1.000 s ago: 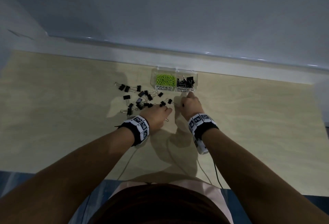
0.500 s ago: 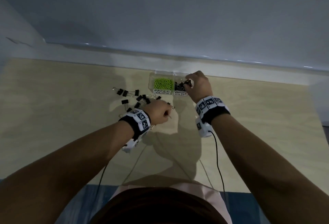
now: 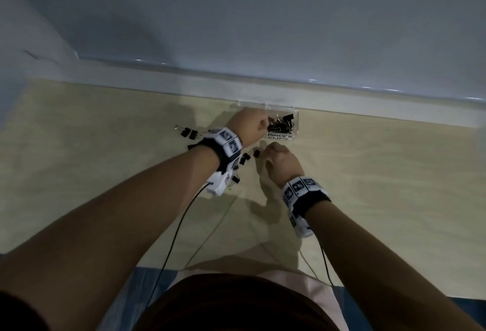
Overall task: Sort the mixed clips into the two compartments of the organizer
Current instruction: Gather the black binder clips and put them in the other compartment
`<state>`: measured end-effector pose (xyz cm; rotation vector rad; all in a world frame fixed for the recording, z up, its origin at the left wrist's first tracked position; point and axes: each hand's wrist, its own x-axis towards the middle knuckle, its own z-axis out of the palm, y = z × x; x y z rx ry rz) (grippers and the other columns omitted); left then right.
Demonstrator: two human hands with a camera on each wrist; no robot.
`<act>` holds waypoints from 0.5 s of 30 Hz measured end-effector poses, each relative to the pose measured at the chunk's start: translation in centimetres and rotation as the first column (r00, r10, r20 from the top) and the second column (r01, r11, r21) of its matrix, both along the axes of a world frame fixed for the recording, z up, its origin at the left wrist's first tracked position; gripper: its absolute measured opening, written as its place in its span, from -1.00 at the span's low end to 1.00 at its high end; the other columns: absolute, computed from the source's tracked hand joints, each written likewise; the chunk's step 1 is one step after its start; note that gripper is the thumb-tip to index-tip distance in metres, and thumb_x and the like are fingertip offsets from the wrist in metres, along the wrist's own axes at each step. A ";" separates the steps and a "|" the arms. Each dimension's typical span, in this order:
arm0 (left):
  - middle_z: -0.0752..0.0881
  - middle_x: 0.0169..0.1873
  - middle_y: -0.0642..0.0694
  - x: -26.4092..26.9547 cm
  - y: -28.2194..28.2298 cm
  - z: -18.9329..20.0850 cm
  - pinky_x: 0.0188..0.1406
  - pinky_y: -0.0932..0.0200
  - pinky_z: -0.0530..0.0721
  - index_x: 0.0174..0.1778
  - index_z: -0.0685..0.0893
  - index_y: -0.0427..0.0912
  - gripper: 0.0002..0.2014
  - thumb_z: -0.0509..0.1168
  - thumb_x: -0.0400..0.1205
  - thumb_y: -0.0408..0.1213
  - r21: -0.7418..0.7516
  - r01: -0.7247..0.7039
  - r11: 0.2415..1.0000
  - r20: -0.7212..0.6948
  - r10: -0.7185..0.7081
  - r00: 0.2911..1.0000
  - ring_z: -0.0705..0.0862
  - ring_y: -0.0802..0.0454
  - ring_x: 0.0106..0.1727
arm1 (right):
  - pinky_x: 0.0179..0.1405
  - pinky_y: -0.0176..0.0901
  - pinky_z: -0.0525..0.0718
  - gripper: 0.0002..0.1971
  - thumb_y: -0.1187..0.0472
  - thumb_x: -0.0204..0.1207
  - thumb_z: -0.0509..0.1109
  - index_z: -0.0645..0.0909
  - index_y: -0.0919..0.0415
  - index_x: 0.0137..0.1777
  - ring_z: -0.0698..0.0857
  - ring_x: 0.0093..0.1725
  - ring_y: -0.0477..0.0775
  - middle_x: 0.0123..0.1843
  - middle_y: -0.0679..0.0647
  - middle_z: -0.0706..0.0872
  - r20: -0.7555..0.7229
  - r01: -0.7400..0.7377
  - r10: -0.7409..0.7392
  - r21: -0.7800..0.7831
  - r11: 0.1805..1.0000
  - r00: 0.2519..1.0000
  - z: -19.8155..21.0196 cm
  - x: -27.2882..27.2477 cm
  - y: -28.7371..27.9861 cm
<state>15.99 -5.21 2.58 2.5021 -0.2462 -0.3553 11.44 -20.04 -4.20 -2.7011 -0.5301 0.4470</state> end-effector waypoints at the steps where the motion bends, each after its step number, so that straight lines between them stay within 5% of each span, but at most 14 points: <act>1: 0.75 -0.17 -0.09 -1.2 0.8 -0.5 0.01 0.04 0.71 -0.12 0.70 -0.20 -0.91 0.32 0.59 -0.27 0.031 0.002 1.000 -0.011 -0.002 1.000 0.70 0.02 -0.17 | 0.02 -0.01 0.64 -0.67 0.37 0.45 0.28 0.66 0.27 0.20 0.60 0.11 0.28 0.19 0.22 0.60 0.008 -0.006 0.006 0.009 1.000 1.000 0.1 0.3 0.6; 3: 0.74 -0.19 -0.13 -3.8 2.5 -1.9 -0.02 0.00 0.71 -0.15 0.71 -0.22 -0.89 0.29 0.59 -0.31 0.114 0.031 0.993 -0.069 -0.023 0.997 0.70 -0.04 -0.16 | -0.03 0.03 0.66 -0.70 0.29 0.47 0.29 0.67 0.18 0.18 0.61 0.05 0.30 0.12 0.24 0.63 0.011 -0.043 0.043 0.026 0.999 0.999 -0.1 0.8 1.8; 7: 0.66 0.07 -0.17 -7.5 4.6 -5.4 0.10 0.02 0.61 0.07 0.71 -0.22 -0.82 0.27 0.60 -0.32 0.168 0.072 0.983 -0.185 -0.040 0.982 0.64 -0.13 0.09 | 0.08 0.08 0.63 -0.69 0.19 0.54 0.27 0.62 0.13 0.26 0.56 0.16 0.31 0.19 0.22 0.63 -0.029 -0.080 0.079 -0.034 0.996 0.996 -0.7 0.6 2.6; 11: 0.59 0.19 -0.15 -8.6 4.5 -6.9 0.18 -0.01 0.58 0.17 0.64 -0.20 -0.76 0.27 0.60 -0.32 0.165 0.031 0.986 -0.143 -0.008 0.990 0.56 -0.13 0.23 | 0.06 0.09 0.63 -0.75 0.22 0.54 0.29 0.68 0.28 0.13 0.61 0.09 0.34 0.09 0.27 0.62 -0.020 -0.002 0.002 -0.009 1.000 1.000 0.0 0.1 2.4; 15: 0.52 0.28 -0.23 -8.9 4.0 -7.1 0.21 -0.10 0.57 0.36 0.49 -0.22 -0.62 0.23 0.60 -0.39 0.219 0.101 0.971 -0.157 -0.067 0.985 0.55 -0.23 0.25 | 0.14 0.06 0.65 -0.70 0.21 0.51 0.34 0.61 0.18 0.24 0.60 0.15 0.26 0.16 0.17 0.60 -0.048 -0.033 0.034 0.023 0.999 0.998 0.8 0.7 3.2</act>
